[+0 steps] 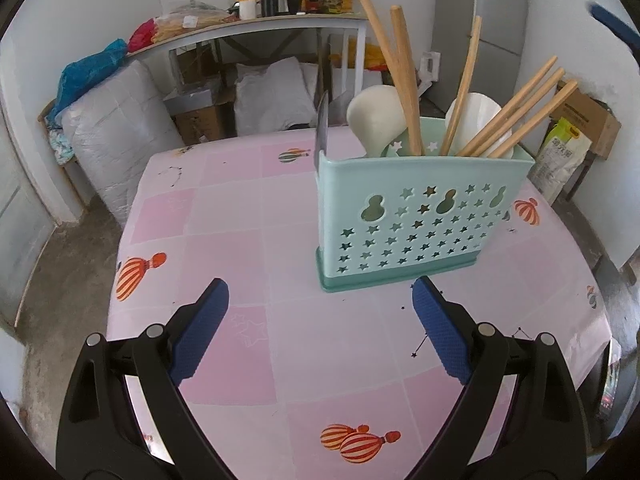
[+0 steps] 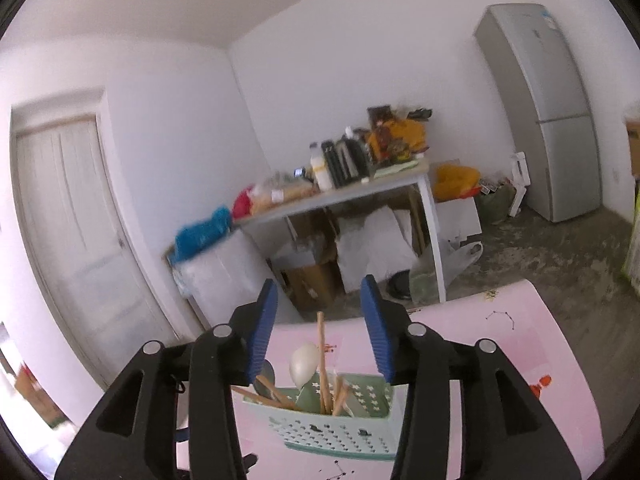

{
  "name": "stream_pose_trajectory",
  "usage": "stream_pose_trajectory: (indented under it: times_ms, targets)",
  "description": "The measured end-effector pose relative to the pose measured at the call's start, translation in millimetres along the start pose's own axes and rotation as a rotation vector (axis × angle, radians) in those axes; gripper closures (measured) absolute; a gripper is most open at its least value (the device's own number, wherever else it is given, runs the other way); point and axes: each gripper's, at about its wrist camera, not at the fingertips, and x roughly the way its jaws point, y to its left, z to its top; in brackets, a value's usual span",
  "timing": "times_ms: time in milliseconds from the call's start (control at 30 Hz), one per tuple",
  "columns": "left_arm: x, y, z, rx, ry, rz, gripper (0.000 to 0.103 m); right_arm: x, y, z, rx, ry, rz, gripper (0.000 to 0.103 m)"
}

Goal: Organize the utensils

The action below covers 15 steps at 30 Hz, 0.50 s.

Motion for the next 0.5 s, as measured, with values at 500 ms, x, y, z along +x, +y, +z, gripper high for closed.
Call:
stream_pose_trajectory:
  times_ms: [500]
  targets:
    - [44,6,12,0.085,-0.082,-0.292,0.014,82,-85,-125,0.144,0.44,0.098,0.054]
